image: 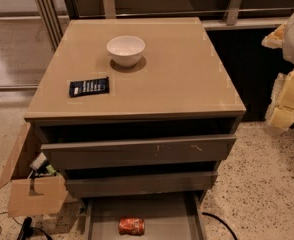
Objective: Pick coke can from bottom drawer and place on counter
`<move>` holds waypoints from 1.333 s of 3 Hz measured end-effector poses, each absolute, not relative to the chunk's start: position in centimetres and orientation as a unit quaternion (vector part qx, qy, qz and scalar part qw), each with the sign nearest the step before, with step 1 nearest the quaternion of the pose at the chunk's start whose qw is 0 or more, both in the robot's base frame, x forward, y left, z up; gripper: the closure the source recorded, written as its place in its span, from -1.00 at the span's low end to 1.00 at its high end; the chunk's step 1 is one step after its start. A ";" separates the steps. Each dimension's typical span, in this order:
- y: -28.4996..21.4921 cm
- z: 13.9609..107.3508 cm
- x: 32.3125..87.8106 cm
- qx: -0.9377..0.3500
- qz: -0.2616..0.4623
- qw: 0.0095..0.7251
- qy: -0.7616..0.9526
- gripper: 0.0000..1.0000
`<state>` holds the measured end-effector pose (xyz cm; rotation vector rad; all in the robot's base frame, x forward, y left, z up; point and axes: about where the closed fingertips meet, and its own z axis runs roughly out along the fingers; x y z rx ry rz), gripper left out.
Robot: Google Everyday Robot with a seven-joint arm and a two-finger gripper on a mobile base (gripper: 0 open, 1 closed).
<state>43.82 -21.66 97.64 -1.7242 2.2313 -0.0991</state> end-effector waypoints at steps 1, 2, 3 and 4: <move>-21.7 97.6 43.8 -0.603 -0.035 0.159 0.781 -1.00; -21.3 97.3 43.8 -0.599 -0.023 0.168 0.782 -1.00; -19.9 95.7 43.7 -0.593 0.022 0.192 0.781 -1.00; -17.2 91.8 43.3 -0.585 0.078 0.216 0.778 -1.00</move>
Offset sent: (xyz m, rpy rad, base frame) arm -0.0010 0.0028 -0.0084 0.0388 0.0217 -0.0134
